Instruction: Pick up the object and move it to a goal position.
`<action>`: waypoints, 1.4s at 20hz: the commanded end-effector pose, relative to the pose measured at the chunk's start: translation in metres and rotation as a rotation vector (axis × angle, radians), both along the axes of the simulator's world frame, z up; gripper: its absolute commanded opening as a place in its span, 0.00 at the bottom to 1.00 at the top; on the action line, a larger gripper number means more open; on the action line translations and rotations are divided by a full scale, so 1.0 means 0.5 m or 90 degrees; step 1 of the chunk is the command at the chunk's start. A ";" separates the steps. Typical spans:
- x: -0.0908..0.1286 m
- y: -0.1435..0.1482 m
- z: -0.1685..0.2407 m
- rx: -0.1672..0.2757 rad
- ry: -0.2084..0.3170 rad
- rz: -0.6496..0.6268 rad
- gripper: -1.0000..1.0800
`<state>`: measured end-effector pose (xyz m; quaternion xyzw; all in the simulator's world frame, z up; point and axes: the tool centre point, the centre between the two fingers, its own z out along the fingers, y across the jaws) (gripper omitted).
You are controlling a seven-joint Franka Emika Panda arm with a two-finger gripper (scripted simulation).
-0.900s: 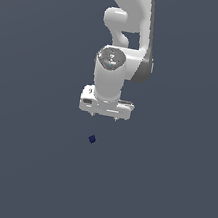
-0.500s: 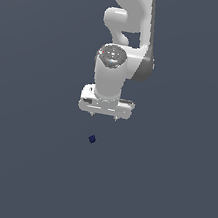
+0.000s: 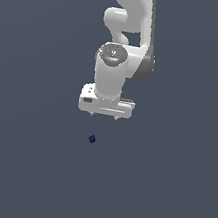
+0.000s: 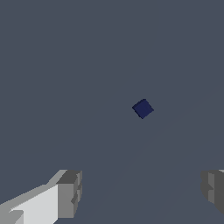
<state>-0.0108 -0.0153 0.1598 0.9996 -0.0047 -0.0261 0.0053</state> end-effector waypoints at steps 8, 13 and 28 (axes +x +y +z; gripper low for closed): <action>0.015 -0.009 -0.026 0.001 -0.004 -0.080 0.96; 0.029 -0.018 -0.051 0.001 -0.008 -0.157 0.96; 0.073 -0.058 -0.149 -0.004 -0.024 -0.446 0.96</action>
